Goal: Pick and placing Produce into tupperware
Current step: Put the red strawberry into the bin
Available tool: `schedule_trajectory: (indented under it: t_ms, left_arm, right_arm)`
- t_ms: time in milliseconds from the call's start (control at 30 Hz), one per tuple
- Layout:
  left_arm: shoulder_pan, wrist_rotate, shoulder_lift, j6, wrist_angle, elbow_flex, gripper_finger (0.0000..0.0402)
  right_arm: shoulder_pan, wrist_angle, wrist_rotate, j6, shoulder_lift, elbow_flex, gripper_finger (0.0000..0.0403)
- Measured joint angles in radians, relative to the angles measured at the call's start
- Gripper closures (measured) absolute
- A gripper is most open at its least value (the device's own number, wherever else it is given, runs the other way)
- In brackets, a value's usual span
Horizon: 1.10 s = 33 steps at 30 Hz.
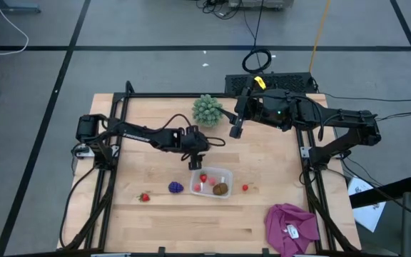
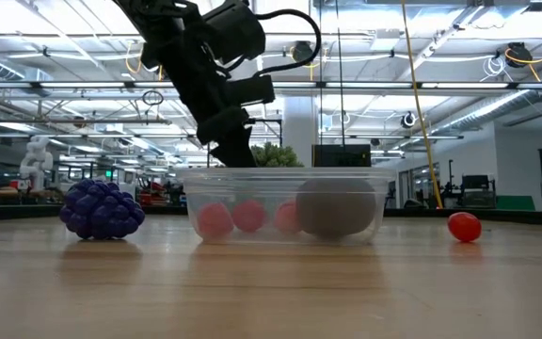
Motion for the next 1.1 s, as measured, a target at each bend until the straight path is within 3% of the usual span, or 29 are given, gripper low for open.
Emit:
schedule_trajectory:
  t_ms: [167, 633, 1100]
  left_arm:
    - [0.004, 0.001, 0.000, 0.038, 0.005, 0.000, 0.0138]
    - [0.050, 0.097, 0.002, 0.095, 0.041, 0.000, 0.0143]
    - [0.065, 0.079, 0.078, 0.128, 0.075, -0.001, 0.0144]
  right_arm:
    - [0.000, 0.001, 0.000, 0.000, 0.000, 0.000, 0.0213]
    - [0.000, 0.008, 0.000, 0.000, 0.000, 0.000, 0.0213]
    - [0.000, 0.012, 0.000, -0.007, 0.000, 0.000, 0.0213]
